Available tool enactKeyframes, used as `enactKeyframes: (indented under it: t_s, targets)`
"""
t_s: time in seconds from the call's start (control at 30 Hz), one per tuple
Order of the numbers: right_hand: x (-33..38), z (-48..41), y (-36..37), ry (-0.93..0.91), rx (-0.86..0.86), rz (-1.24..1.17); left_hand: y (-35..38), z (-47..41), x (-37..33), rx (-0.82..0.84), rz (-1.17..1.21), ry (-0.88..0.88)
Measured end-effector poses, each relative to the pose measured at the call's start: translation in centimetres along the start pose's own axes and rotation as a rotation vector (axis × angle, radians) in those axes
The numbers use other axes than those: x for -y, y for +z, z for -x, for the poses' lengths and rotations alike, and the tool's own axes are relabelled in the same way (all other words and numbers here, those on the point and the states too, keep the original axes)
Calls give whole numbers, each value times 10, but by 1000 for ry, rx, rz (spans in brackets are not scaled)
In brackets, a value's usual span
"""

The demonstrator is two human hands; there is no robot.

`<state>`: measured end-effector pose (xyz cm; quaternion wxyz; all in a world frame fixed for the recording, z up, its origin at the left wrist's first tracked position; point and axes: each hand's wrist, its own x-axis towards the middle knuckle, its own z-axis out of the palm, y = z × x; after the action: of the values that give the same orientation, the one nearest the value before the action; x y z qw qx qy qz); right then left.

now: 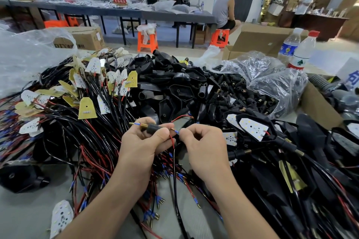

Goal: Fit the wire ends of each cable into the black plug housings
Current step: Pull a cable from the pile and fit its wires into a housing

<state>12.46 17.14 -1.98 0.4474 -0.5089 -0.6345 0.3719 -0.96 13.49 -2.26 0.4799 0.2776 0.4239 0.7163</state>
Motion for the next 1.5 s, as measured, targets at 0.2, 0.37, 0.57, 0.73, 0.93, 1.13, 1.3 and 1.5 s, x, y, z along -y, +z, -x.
enactKeyframes:
  t_s: [0.2, 0.37, 0.57, 0.73, 0.93, 1.13, 1.3, 1.5]
  targets:
    - [3, 2, -4, -73, 79, 72, -1, 0, -1, -20, -27, 16]
    - [3, 1, -2, -85, 81, -54, -4, -1, -1, 11, -139, 36]
    - [-1, -5, -7, 5, 190, -257, -6, -2, -3, 30, -143, 12]
    - [-3, 0, 0, -67, 192, -74, -8, -4, 3, 48, -116, -3]
    - [4, 0, -1, 101, 225, -359, -5, -2, -6, 155, -58, -35]
    - [4, -1, -5, 196, 238, -455, -8, -9, -2, 63, -13, -21]
    - [3, 6, 5, 59, 188, -207, -5, -2, -1, 100, -113, -18]
    - [7, 1, -1, 312, 374, -648, -2, -3, -7, 112, 21, -10]
